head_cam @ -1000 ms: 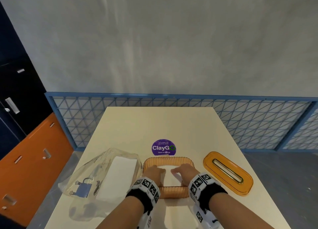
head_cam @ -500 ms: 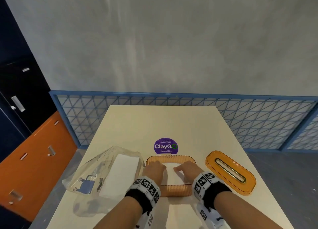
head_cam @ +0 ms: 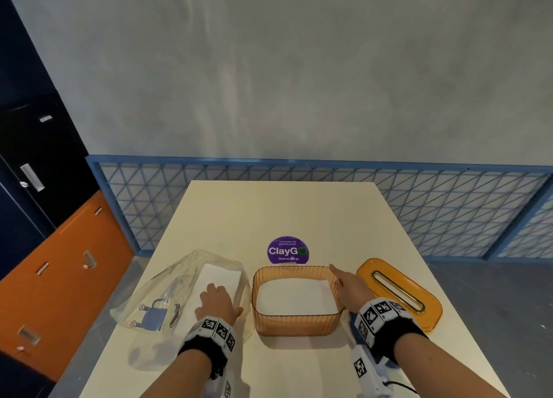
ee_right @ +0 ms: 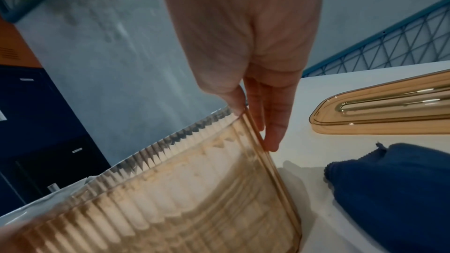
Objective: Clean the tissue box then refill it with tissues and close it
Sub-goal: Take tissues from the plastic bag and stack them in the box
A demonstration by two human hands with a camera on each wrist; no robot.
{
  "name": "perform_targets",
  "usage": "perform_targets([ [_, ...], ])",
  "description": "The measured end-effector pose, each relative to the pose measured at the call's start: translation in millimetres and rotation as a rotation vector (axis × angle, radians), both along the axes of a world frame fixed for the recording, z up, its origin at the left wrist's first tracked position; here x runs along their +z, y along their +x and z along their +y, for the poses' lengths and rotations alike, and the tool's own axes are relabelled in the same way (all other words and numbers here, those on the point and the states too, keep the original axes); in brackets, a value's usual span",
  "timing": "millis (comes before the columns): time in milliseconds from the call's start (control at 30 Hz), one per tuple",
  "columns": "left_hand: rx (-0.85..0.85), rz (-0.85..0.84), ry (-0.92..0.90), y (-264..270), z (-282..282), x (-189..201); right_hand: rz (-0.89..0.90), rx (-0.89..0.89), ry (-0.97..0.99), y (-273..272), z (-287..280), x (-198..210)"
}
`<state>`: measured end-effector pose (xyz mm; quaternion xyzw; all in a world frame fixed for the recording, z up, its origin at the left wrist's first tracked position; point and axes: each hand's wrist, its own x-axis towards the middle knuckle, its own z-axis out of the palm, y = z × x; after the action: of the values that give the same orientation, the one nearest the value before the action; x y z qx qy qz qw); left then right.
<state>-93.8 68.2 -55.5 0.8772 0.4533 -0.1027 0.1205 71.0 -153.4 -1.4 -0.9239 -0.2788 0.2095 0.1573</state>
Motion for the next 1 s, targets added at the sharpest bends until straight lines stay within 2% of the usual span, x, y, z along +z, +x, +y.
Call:
perform_targets([
  [333, 0.01, -0.023, 0.041, 2, -1, 0, 0.017, -0.03, 0.013, -1, -2, 3],
  [667, -0.036, 0.021, 0.076, 2, 0, 6, 0.031, -0.029, -0.012, -1, -1, 3],
  [867, -0.036, -0.066, 0.12, -9, 14, 18, 0.02, -0.003, -0.043, 0, -1, 2],
  [1000, -0.011, -0.157, 0.139, -17, 25, 41, 0.056, -0.018, -0.031, 0, -1, 2],
])
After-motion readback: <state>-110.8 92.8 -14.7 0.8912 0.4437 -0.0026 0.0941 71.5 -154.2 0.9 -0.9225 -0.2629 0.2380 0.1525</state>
